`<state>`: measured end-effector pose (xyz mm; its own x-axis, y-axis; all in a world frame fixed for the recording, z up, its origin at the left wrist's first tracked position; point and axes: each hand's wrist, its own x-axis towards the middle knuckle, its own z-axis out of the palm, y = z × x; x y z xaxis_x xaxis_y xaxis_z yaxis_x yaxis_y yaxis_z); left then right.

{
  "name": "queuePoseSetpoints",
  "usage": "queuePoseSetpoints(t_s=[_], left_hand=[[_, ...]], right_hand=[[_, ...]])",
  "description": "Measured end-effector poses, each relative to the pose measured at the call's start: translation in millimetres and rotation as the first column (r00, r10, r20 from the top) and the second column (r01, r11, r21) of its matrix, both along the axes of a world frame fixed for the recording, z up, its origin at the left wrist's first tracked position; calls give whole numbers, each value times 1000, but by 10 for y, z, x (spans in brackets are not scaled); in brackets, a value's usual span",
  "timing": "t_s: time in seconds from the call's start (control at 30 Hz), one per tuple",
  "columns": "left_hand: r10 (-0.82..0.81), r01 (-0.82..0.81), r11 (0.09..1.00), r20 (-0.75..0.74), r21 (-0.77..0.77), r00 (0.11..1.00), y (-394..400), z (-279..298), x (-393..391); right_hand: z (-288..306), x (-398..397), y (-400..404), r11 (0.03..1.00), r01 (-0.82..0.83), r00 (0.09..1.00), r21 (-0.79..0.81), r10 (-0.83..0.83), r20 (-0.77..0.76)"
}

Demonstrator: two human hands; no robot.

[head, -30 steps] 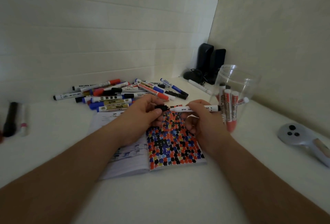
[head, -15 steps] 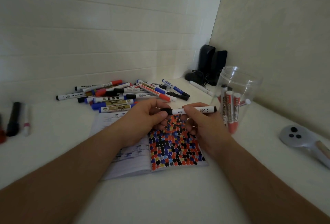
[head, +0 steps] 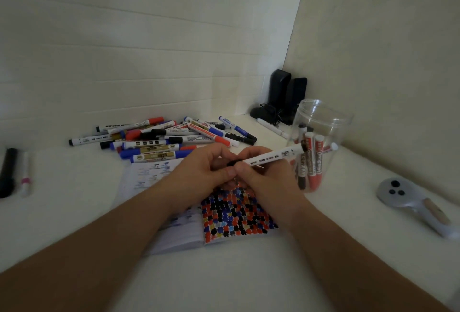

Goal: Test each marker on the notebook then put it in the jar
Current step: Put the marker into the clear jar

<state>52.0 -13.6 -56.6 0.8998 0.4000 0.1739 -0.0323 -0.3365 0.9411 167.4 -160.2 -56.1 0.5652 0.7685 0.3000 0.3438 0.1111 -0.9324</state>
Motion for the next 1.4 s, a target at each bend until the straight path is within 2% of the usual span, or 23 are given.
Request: queuePoseSetpoints(t_s=[0.1,0.17,0.23,0.3,0.37,0.47,0.53,0.63,0.8,0.93,1.03,1.2,1.3,1.4], left_hand=[[-13,16,985,-15,169,1000,51,-10,-16],[-1,18,952,-55,306,998,77,-30,-41],[19,15,921,-83,390,996,71,-46,-46],[34,5,908,-86,420,996,62,-51,-38],[31,7,899,-79,437,996,65,-56,-30],[25,12,893,-76,451,997,77,-75,-43],[29,6,898,-72,440,997,86,-90,-49],[35,0,898,-71,440,997,87,-87,-51],[31,2,909,-73,417,997,81,-91,-61],[34,4,912,-85,410,996,77,-74,-72],[34,3,909,-80,417,996,75,-74,-85],[42,-1,904,-85,427,996,86,-89,-77],[37,5,899,-87,438,995,85,-92,-63],[33,18,889,-103,457,994,84,-96,-53]], right_hand=[[105,-26,-18,994,73,961,-79,-49,271],[290,16,-104,990,101,922,-101,-55,384],[557,62,-257,994,81,922,-77,-45,384],[867,134,-457,991,127,882,-39,-95,461],[1156,271,-661,965,260,786,14,-220,577],[1495,559,-910,881,459,692,116,-436,576],[1630,735,-1031,830,546,647,113,-503,573],[1703,892,-1121,808,589,588,35,-458,667],[1647,908,-982,779,597,540,-195,-210,815],[1549,903,-765,741,614,612,-273,-227,758],[1467,933,-644,693,641,634,-330,-235,737],[1481,959,-596,667,634,682,-391,-244,689],[1517,992,-567,604,672,666,-429,-239,706],[1579,984,-525,513,663,703,-545,-177,689]])
